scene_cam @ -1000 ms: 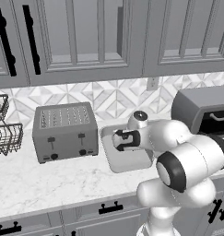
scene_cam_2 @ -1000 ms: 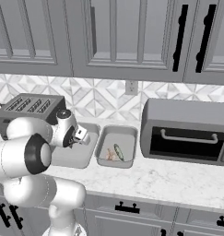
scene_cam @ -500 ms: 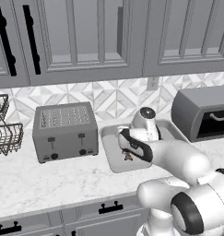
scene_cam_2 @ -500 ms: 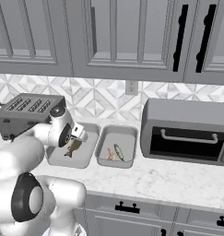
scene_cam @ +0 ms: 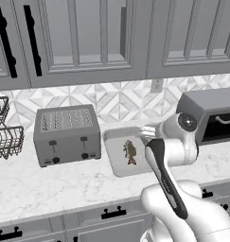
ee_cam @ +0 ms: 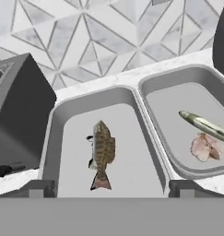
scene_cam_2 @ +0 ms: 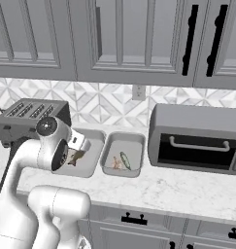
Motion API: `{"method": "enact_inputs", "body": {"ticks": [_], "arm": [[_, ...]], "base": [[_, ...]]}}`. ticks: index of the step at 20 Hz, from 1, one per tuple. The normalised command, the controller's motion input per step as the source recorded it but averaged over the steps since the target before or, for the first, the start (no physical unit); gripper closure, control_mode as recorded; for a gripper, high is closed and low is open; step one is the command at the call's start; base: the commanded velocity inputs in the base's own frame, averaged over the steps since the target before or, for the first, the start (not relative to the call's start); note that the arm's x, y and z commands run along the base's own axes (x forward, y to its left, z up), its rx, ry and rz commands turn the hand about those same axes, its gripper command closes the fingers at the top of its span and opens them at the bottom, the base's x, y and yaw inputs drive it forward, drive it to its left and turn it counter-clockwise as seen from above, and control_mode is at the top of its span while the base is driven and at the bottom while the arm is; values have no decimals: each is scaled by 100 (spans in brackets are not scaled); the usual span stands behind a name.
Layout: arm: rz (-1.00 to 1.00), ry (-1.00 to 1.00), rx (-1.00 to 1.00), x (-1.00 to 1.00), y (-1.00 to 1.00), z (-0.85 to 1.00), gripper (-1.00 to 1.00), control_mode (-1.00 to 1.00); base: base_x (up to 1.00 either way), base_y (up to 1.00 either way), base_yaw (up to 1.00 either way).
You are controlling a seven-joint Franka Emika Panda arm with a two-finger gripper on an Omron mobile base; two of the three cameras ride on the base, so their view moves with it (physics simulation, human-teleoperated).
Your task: Place one garlic and one fish in each tupperware on the nearby counter, to pack two identical lunches.
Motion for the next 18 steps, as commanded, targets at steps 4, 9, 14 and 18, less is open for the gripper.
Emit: {"method": "enact_inputs", "body": {"ticks": [4, 9, 14, 18], "arm": [[0, 10, 0, -100, -31, 89, -100, -100], [0, 0, 0, 0, 0, 0, -100, 100], [0, 0, 0, 0, 0, 0, -100, 100], [0, 0, 0, 0, 0, 0, -100, 100]], "base": [[0, 0, 0], [-100, -54, 20], [-100, -61, 47], [-97, -46, 65]]}}
